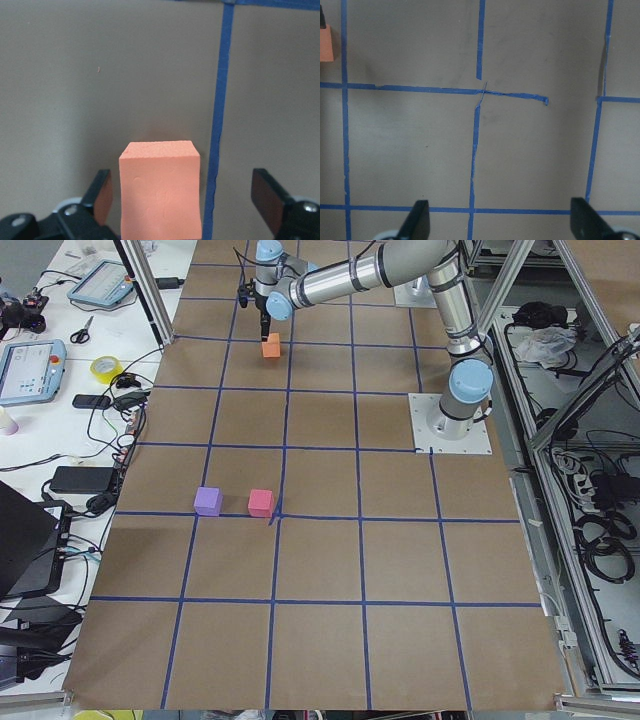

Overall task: Arrange blocks in a line
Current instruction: 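Reach the left gripper to the orange cube and grasp it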

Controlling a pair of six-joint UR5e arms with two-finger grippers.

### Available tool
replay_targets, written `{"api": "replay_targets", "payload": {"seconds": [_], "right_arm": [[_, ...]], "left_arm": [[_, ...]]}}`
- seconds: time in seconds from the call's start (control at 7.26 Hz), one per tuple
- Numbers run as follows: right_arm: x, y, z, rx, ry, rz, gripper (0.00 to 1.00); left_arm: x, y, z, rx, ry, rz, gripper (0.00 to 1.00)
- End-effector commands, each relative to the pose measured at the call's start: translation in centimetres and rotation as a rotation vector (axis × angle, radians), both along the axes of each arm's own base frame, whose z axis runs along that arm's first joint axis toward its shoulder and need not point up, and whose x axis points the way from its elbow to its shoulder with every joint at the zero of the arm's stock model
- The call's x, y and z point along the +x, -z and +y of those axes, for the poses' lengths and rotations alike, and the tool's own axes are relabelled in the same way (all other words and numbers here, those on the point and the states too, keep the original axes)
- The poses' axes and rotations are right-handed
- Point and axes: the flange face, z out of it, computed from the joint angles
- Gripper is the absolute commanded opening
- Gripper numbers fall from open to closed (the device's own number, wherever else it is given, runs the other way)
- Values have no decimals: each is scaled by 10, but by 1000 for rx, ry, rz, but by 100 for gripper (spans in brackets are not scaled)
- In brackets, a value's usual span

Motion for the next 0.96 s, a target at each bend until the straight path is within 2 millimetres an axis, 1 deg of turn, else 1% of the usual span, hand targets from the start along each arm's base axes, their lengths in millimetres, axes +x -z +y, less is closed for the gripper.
{"api": "replay_targets", "payload": {"seconds": [0.0, 0.14, 0.28, 0.41, 0.55, 0.69, 0.83], "right_arm": [[0, 4, 11, 8, 0, -2, 100], [0, 4, 11, 7, 3, -2, 100], [0, 3, 11, 3, 3, -4, 100], [0, 2, 11, -3, 1, -5, 100], [5, 0, 10, -12, 2, -59, 100], [8, -3, 12, -21, -1, -82, 100], [7, -2, 11, -21, -8, -65, 100]], "left_arm": [[2, 10, -3, 9, 41, -24, 100], [7, 17, 1, 24, 38, -31, 100], [8, 25, 4, 40, 23, -30, 100], [9, 28, 7, 46, 20, -34, 100], [9, 32, 9, 55, 23, -37, 95], [10, 29, 11, 52, 24, -38, 73], [10, 30, 11, 54, 23, -36, 44]]}}
